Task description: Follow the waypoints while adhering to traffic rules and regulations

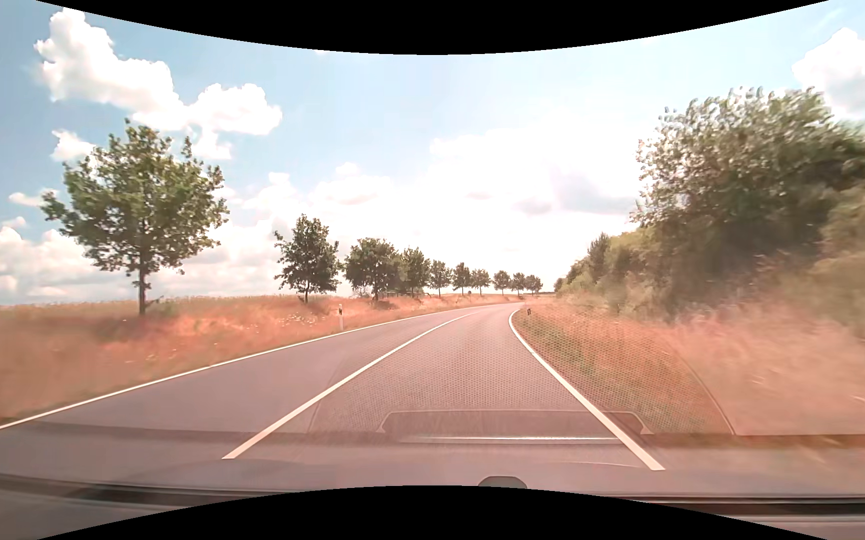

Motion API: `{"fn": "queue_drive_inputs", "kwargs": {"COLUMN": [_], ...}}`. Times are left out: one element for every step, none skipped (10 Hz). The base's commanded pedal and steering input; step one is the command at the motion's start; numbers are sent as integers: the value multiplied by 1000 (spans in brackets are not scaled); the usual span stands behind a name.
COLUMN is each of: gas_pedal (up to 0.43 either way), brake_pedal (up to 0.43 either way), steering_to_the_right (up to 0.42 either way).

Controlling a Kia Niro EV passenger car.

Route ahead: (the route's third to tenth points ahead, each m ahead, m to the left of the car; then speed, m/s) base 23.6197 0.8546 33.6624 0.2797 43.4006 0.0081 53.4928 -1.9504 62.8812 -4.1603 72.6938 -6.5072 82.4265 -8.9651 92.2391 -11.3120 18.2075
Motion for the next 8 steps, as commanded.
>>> {"fn": "queue_drive_inputs", "kwargs": {"gas_pedal": [59,59,59,59,59,59,59,59], "brake_pedal": [0,0,0,0,0,0,0,0], "steering_to_the_right": [10,10,10,10,11,11,11,11]}}
